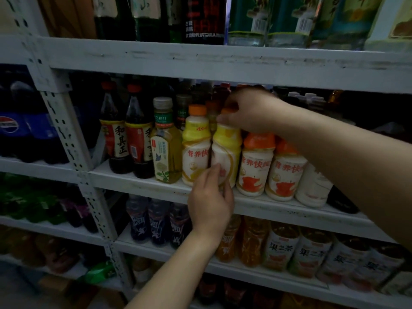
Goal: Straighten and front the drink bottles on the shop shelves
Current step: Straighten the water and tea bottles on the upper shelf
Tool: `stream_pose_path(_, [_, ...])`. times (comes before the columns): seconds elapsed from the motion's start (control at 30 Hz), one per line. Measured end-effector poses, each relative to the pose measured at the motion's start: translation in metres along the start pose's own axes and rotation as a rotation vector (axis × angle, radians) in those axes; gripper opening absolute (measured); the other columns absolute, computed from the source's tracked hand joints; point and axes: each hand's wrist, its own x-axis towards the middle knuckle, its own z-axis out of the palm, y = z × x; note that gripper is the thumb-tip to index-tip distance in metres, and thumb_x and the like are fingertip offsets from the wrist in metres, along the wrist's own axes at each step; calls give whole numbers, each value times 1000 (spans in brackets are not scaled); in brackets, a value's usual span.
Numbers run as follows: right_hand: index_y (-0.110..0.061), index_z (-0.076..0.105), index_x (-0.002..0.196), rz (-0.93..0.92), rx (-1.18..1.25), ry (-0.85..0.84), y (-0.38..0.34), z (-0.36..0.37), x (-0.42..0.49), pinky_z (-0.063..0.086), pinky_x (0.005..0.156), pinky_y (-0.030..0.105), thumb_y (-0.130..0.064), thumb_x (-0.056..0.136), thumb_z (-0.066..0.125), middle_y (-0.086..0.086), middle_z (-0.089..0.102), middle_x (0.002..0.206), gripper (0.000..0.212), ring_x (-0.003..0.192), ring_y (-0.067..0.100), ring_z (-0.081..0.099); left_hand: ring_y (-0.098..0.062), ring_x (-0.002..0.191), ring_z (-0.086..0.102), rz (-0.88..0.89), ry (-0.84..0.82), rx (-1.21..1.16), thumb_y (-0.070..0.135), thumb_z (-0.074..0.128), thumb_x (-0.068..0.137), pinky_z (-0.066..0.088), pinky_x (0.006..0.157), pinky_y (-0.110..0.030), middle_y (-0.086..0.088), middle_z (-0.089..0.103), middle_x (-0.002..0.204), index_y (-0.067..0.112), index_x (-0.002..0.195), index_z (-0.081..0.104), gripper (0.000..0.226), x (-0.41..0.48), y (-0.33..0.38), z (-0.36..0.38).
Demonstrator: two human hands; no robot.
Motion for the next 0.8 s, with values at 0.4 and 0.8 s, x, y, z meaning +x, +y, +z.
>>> stream_pose_path(0.4, [-34, 55, 126, -23, 109, -61, 11, -3, 5, 33, 54, 17, -44, 85, 64, -11, 49, 100, 44, 73, 5, 44, -21, 105, 61, 185, 73, -5, 4, 68, 81, 42, 96, -25, -7, 68, 110, 5, 119, 65, 38, -5, -11, 4])
stream_pose_path(0.8, [-51, 53, 114, -17, 191, -185, 13, -14, 3, 42, 59, 22, -34, 86, 63, -15, 48, 99, 35, 81, 4, 46, -20, 106, 61, 10, 36, 3, 19, 72, 84, 45, 92, -25, -8, 67, 114, 6, 115, 66, 35, 5, -20, -6])
